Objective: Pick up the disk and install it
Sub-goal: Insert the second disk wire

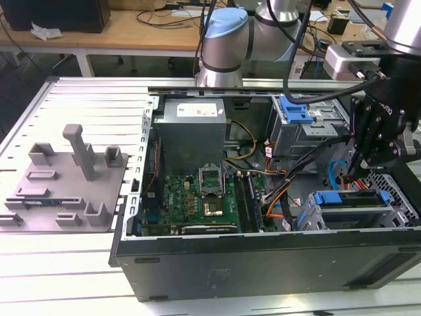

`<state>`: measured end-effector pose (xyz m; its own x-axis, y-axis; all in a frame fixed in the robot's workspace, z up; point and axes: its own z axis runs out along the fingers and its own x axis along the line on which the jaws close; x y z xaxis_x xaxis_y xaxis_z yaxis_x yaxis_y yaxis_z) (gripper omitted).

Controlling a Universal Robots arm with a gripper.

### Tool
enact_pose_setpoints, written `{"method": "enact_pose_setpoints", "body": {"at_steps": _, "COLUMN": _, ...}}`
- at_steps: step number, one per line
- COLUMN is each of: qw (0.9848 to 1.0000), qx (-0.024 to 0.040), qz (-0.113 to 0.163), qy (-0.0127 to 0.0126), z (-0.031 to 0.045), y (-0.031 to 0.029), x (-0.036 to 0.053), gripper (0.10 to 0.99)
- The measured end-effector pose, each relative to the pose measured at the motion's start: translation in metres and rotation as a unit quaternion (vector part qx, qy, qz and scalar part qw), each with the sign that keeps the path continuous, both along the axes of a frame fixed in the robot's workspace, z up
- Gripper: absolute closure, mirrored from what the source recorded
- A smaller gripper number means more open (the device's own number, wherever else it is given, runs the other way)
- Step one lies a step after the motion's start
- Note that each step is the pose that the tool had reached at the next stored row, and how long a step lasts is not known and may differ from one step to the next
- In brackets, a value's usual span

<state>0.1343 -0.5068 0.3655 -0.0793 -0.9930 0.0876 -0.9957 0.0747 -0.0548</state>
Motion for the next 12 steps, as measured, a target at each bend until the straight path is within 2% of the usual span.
{"method": "enact_pose_setpoints", "body": {"at_steps": 6, "qw": 0.9998, "qx": 0.02, "qz": 0.0, "qy": -0.0029, "z": -0.0001, "y": -0.0084, "x": -0.0001, "gripper": 0.925}}
{"method": "enact_pose_setpoints", "body": {"at_steps": 8, "qw": 0.9996, "qx": 0.0293, "qz": 0.0, "qy": -0.0039, "z": -0.0001, "y": -0.0132, "x": -0.0001, "gripper": 0.925}}
{"method": "enact_pose_setpoints", "body": {"at_steps": 12, "qw": 0.9991, "qx": 0.0419, "qz": 0.0, "qy": -0.005, "z": -0.0006, "y": -0.021, "x": -0.0001, "gripper": 0.925}}
